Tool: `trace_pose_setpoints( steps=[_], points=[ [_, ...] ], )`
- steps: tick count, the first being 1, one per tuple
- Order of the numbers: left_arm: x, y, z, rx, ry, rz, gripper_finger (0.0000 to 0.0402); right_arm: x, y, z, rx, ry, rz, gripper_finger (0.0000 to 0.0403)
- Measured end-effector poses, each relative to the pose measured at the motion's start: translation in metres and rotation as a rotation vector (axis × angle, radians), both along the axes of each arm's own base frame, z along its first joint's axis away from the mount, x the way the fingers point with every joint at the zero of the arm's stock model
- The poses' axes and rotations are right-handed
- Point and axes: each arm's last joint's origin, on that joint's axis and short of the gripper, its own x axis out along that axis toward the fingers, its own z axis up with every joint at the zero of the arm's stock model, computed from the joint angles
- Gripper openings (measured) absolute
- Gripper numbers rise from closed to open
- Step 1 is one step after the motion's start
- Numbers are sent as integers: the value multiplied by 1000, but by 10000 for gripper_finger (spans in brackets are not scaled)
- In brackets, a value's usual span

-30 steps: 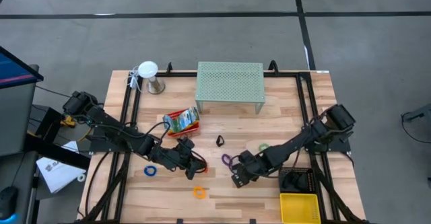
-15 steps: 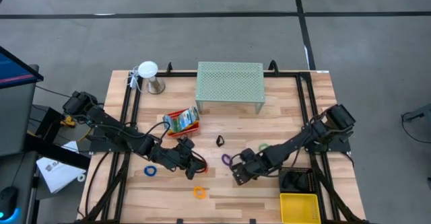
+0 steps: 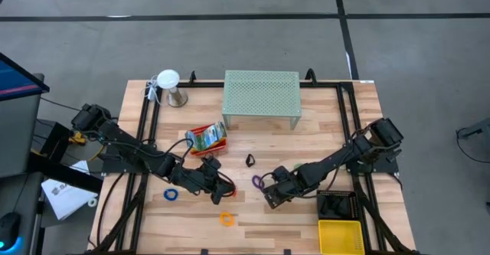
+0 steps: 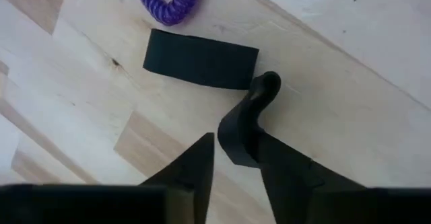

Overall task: Pick & Place Office Desk Supplies
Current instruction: Put the black rubber band into the black bin

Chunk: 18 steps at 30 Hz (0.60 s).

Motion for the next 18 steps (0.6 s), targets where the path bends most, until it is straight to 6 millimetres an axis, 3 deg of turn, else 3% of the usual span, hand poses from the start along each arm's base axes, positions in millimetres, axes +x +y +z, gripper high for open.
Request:
trace_pose_setpoints(
  steps=[8,18],
  points=[
    [0,0,0,3,0,-2,88,0,-4,-1,-20,10,33,9],
    [0,0,0,4,0,-2,88,-8,12,-1,0,11,31,2]
  ],
)
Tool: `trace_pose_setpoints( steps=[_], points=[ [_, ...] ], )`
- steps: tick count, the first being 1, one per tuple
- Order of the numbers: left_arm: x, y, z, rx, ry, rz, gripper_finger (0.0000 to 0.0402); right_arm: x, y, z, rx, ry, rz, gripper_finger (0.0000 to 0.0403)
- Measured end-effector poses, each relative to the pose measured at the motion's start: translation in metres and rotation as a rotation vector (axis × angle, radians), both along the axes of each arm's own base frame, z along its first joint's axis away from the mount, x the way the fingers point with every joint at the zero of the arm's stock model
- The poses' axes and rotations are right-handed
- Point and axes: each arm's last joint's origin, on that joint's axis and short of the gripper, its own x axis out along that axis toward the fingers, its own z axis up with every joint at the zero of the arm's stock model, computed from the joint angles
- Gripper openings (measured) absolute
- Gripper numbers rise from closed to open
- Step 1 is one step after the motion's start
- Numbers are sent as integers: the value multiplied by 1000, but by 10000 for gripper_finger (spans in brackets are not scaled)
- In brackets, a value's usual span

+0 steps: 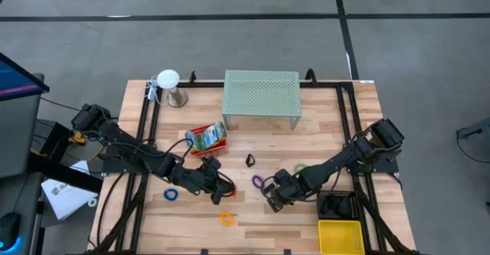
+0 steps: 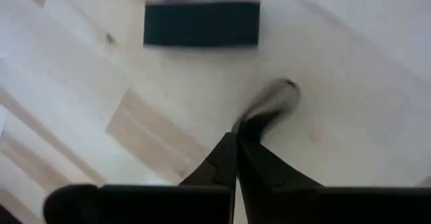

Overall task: Pick & Place Office Desk Supplies
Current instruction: Put the black rubber band into the black bin

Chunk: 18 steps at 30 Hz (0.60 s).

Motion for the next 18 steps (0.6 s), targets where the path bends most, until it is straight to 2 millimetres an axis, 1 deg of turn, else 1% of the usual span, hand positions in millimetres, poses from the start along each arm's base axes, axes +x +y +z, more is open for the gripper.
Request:
trace_pose_setpoints(
  steps=[4,9,13,16,18],
  points=[
    [0,0,0,0,0,0,88,-5,14,4,11,-2,4,1],
    [0,0,0,0,0,0,88,-8,41,24,14,-37,21,1],
    [0,0,0,0,0,0,88,-14,61,53,-27,-32,29,1],
    [0,0,0,0,0,0,88,-21,75,83,-78,-29,29,0],
    [0,0,0,0,0,0,88,-30,81,101,-124,-11,22,0]
  ],
)
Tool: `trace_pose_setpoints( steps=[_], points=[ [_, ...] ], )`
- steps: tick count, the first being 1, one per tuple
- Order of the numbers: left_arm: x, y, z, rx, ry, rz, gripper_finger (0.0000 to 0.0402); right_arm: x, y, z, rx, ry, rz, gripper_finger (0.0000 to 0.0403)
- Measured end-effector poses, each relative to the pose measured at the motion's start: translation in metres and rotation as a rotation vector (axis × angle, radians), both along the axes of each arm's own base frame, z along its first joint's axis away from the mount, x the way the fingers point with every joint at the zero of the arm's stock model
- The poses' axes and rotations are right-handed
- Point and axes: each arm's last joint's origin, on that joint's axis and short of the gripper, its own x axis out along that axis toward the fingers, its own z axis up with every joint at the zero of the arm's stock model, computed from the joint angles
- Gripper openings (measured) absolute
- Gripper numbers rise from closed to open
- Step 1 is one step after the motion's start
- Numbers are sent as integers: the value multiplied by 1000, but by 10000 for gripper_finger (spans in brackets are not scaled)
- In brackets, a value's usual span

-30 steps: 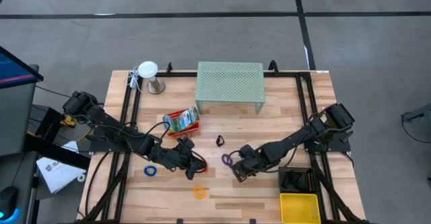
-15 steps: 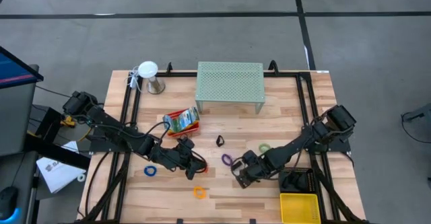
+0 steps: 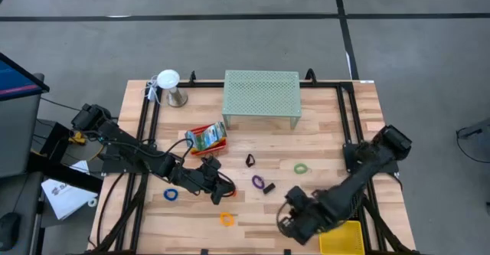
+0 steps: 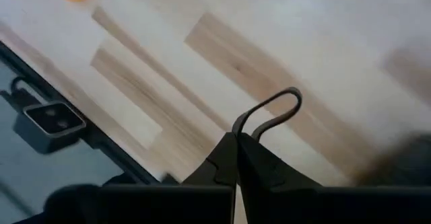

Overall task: Pick & Place Office Desk Supplies
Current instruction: Put the black rubber band into the black bin

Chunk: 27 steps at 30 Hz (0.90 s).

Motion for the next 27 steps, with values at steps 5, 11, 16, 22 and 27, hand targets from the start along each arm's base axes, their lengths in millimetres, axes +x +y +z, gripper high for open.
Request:
trace_pose_setpoints(
  steps=[5,11,16,22,27],
  points=[
    [0,0,0,0,0,0,88,-31,6,32,-133,114,-28,0],
    [0,0,0,7,0,-4,88,-66,9,34,-196,196,-41,0],
    [0,0,0,7,-1,-5,88,-91,2,23,-196,236,-108,0],
    [0,0,0,5,-1,-7,88,-122,-8,-8,-72,209,-178,0],
    [0,0,0,2,-4,-8,88,-139,-15,-36,0,196,-217,0]
  ],
)
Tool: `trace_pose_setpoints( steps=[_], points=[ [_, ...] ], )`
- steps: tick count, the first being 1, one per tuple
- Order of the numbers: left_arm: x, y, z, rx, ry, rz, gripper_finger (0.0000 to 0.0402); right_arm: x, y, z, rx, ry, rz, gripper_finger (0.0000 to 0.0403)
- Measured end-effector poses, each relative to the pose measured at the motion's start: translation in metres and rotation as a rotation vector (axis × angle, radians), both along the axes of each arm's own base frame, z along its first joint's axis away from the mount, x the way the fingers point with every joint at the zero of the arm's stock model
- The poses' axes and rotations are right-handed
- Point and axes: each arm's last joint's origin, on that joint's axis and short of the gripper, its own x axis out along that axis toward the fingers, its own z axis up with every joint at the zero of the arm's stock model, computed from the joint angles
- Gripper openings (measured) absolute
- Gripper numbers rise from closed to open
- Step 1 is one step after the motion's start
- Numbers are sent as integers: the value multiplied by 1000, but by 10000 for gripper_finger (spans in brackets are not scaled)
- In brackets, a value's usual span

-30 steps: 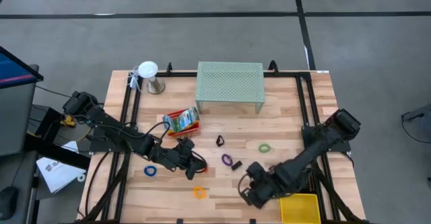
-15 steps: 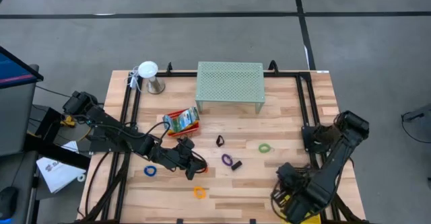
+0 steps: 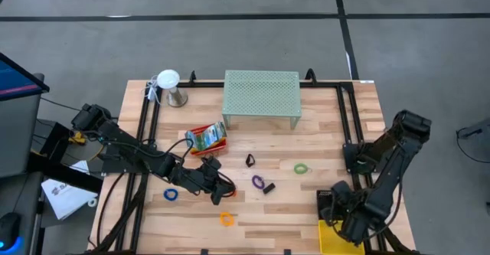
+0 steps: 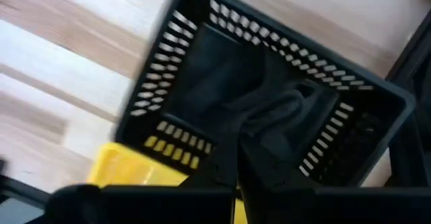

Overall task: Pick & Place Office Desk Supplies
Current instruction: Put the black rubber band into the black bin

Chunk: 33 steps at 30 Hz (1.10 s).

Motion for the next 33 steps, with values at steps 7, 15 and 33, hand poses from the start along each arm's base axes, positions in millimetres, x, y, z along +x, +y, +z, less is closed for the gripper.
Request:
trace_pose_setpoints(
  steps=[7,15,33],
  points=[
    [0,-1,1,-21,-5,7,88,-10,-1,-11,-5,17,11,0],
    [0,-1,1,-25,-7,9,88,-15,1,-11,-5,16,32,9],
    [0,-1,1,-26,-9,16,88,-18,-4,-3,10,30,32,147]
  ],
)
